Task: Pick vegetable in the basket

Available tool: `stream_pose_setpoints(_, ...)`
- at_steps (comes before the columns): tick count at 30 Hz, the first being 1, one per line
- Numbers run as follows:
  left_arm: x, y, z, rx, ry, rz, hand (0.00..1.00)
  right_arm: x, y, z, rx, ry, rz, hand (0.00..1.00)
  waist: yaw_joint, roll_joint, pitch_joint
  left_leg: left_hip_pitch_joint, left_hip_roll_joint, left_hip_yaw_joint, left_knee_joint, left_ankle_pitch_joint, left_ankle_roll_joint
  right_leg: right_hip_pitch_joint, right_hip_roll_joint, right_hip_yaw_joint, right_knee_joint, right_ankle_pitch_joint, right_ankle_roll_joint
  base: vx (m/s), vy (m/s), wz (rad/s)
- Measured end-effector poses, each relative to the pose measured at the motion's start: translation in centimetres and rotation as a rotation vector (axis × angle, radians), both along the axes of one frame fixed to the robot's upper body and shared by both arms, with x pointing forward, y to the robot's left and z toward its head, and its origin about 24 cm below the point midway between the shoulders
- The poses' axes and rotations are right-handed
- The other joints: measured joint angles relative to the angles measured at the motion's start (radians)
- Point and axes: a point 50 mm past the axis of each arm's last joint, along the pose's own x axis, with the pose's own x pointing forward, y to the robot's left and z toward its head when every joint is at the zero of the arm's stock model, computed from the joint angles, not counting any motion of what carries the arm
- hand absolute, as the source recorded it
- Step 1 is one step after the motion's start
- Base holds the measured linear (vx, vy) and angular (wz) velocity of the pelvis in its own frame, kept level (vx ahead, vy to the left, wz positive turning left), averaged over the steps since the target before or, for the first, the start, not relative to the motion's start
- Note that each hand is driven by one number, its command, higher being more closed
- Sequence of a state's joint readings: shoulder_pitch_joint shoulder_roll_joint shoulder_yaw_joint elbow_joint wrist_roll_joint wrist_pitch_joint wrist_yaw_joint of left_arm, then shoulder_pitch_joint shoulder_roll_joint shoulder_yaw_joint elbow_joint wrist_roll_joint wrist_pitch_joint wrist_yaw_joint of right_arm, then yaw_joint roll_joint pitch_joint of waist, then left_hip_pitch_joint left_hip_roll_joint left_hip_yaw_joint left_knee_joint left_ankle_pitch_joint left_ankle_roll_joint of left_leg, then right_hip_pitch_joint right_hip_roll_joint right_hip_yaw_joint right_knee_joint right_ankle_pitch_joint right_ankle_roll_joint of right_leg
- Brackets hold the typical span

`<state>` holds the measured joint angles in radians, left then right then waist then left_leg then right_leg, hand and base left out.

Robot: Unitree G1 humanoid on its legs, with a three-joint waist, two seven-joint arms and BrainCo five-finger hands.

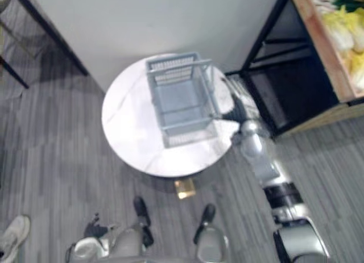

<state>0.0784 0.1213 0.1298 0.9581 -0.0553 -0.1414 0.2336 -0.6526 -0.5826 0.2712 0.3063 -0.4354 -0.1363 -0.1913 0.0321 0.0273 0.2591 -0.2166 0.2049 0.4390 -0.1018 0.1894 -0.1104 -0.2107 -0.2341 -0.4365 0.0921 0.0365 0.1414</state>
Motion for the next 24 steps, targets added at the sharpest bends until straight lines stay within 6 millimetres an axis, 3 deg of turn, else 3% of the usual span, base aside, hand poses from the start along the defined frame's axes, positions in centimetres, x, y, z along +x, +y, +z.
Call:
stream_pose_setpoints(1, 0.2, 0.1, 0.1, 0.000, -0.006, 0.005, 0.00, 1.1, 0.6, 2.2, -0.036, -0.041, 0.008, 0.00, 0.009, 0.005, 0.013, -0.015, -0.004, -0.012, 0.000, 0.006, 0.007, -0.003, 0.000, -0.011, -0.011, 0.009, -0.003, -0.02, 0.026, 0.17)
stream_pose_setpoints(5, 0.3, 0.2, 0.1, 0.000, -0.012, 0.020, 0.00, 3.0, 1.4, 7.5, -0.086, -0.132, -0.012, 0.00, 0.051, -0.001, 0.053, -0.044, -0.011, -0.031, 0.006, 0.023, 0.029, -0.012, 0.002, -0.027, -0.027, 0.020, -0.006, 0.02, 0.017, 0.13)
stream_pose_setpoints(17, 2.8, -0.1, 1.1, 0.018, -0.090, 0.020, 0.00, 4.9, 0.7, 13.3, -0.101, -0.173, -0.140, 0.00, 0.057, -0.003, 0.128, -0.100, -0.014, -0.070, 0.006, 0.040, 0.022, -0.032, 0.011, -0.051, -0.054, 0.024, -0.005, 0.02, -0.018, 0.06)
stream_pose_setpoints(20, 3.4, -0.5, 1.3, 0.017, -0.111, -0.001, 0.00, 5.0, 0.5, 14.3, -0.119, -0.189, -0.171, 0.00, 0.057, -0.001, 0.138, -0.119, -0.008, -0.076, 0.005, 0.042, 0.021, -0.049, 0.020, -0.053, -0.055, 0.026, -0.007, -0.01, -0.025, -0.01)
stream_pose_setpoints(24, 4.1, -0.7, 1.6, 0.011, -0.134, -0.009, 0.00, 5.4, -0.5, 14.0, -0.118, -0.157, -0.216, 0.00, 0.059, 0.003, 0.150, -0.133, -0.007, -0.097, 0.005, 0.052, 0.008, -0.053, 0.021, -0.064, -0.056, 0.025, -0.007, 0.00, -0.021, 0.09)
